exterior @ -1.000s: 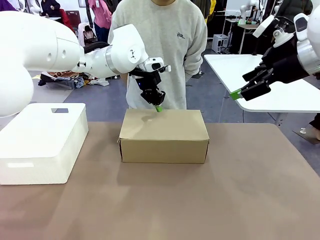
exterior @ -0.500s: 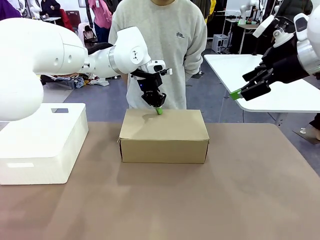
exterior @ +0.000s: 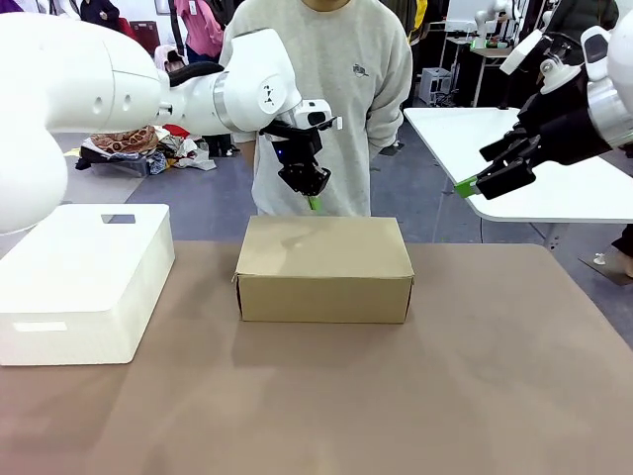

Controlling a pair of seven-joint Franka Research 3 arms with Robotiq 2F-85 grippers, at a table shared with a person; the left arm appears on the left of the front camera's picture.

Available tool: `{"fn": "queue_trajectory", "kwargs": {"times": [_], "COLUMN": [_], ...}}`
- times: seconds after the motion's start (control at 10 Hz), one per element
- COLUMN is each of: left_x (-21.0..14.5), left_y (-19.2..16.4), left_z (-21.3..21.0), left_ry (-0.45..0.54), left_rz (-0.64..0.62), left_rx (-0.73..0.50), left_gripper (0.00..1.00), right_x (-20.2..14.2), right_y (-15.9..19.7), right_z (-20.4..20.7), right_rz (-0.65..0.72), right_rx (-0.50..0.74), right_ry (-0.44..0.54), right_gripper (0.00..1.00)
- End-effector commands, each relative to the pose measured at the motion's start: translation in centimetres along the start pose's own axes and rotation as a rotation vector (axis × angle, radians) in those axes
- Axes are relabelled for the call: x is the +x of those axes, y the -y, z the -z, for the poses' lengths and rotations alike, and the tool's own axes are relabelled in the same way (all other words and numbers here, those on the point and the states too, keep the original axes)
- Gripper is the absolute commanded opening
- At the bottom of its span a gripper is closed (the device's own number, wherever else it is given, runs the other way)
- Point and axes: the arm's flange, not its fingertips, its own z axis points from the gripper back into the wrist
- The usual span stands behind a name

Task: Pack the shoes into the box.
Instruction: Press down on the lid of the Shoes Box.

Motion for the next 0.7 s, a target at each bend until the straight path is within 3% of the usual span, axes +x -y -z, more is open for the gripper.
{"fn": "queue_trajectory", "kwargs": {"times": [0.0,0.6], "left_x": [-1.7,-0.3], "left_y": [0.4,0.2], "left_z": [-0.3,-0.1], "left_ry": [0.005,0.004], "left_rz": [-0.038,-0.008], "left_rx": [0.050,0.010], "left_gripper": [0.00,0.00], "right_x": [0.0,0.0], "right_y": [0.1,0.1], "right_z": [-0.1,-0.1], "right_rz": [0.000,0.000], "right_rx": [0.002,0.002], "right_ry": [0.003,0.003], "right_gripper": [1.00,1.00]}}
